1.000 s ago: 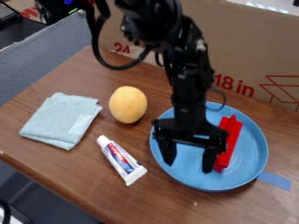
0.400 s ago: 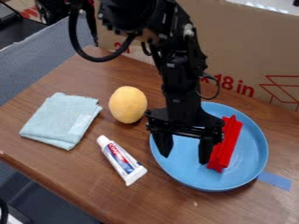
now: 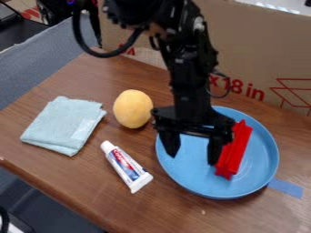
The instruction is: Move the red object from the blue plate to the table
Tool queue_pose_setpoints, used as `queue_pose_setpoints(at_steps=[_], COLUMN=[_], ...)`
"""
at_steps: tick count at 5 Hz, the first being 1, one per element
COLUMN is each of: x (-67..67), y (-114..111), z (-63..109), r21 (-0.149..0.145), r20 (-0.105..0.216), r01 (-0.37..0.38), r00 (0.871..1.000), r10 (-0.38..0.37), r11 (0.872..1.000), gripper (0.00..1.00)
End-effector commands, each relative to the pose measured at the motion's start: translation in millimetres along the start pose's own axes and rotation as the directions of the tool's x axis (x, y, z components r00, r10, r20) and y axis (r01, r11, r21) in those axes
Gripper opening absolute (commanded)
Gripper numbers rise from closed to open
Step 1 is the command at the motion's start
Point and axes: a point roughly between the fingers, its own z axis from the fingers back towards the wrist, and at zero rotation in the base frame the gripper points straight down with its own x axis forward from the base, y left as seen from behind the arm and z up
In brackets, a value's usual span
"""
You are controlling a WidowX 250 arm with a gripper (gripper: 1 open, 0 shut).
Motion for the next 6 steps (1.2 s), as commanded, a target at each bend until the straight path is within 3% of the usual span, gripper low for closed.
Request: queue_pose_setpoints(at_steps=[1, 2, 3, 4, 5, 6], x=[1.2, -7.1, -6.9, -13.2, -24.1, -27.1], y=[-15.8, -41.7, -44.9, -33.6, -31.4, -25.8], z=[1.6, -8.9, -16.0, -8.7, -10.6, -23.0], r21=[-0.018, -0.011, 0.008, -0.012, 0.032, 0.050], r20=[0.054, 0.052, 0.050, 0.057, 0.077, 0.096], r01=[0.049, 0.092, 0.132, 0.147, 0.159, 0.152], r00=[0.997, 0.994, 0.990, 0.988, 0.984, 0.983], r10=[-0.048, -0.091, -0.132, -0.146, -0.161, -0.156], r11=[0.999, 0.996, 0.991, 0.989, 0.987, 0.987], gripper=[1.00, 1.00, 1.00, 1.00, 1.00, 1.00])
